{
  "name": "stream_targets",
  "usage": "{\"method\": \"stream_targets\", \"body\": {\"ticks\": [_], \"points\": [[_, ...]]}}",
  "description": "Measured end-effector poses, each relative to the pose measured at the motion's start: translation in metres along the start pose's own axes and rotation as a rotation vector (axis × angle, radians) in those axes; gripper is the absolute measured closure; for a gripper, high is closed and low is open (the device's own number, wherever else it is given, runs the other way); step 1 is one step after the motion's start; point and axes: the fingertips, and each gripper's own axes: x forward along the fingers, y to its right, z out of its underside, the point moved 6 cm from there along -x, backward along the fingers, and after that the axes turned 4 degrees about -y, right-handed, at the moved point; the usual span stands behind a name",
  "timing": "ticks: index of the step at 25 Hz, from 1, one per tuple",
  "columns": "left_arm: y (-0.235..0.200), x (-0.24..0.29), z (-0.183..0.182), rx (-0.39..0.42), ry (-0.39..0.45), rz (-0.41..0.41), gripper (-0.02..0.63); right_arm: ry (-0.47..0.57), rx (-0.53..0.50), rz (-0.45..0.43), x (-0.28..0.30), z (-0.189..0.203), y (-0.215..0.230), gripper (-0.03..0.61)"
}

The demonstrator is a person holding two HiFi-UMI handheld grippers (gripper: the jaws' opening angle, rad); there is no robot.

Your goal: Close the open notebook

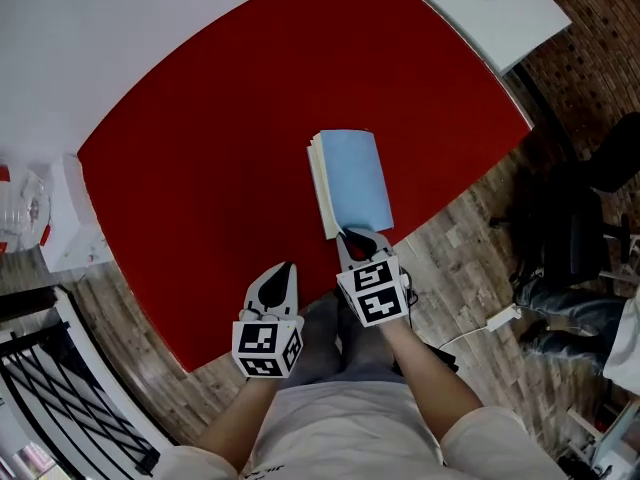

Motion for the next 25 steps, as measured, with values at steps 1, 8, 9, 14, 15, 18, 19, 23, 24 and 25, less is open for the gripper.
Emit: {"method": "stream_targets", "body": {"ticks": [1,8,9,14,15,18,19,23,24,25], "points": [[-0.004,-0.002,0.002,-0.007,-0.001,-0.006,0.607,-0.017,-0.003,-0.003,0.008,0.002,-0.002,0.554],[-0.024,-0.007,0.017,-0.047,-0.011,-0.035,0.607,-0.109,-0.009,0.006,0.044,0.019,-0.007,0.554],[-0.025,-0.007,0.018,-0.051,-0.012,-0.037,0.607,-0.118,-0.012,0.007,0.046,0.02,-0.006,0.554],[-0.033,-0.005,0.019,-0.066,-0.013,-0.046,0.607,-0.143,-0.002,0.001,0.055,0.023,-0.004,0.552],[-0.034,-0.004,0.019,-0.068,-0.012,-0.047,0.607,-0.148,0.001,0.0,0.055,0.023,-0.004,0.552],[-0.036,-0.004,0.02,-0.071,-0.012,-0.049,0.607,-0.161,-0.007,-0.001,0.057,0.024,-0.005,0.552],[-0.037,-0.005,0.021,-0.072,-0.012,-0.05,0.607,-0.164,-0.012,-0.001,0.057,0.024,-0.005,0.552],[-0.037,-0.005,0.023,-0.076,-0.017,-0.052,0.607,-0.149,0.008,-0.018,0.058,0.025,-0.009,0.538],[-0.037,-0.004,0.023,-0.077,-0.017,-0.052,0.607,-0.143,0.02,-0.024,0.058,0.026,-0.01,0.536],[-0.037,-0.004,0.023,-0.077,-0.016,-0.051,0.607,-0.138,0.03,-0.03,0.059,0.026,-0.011,0.529]]}}
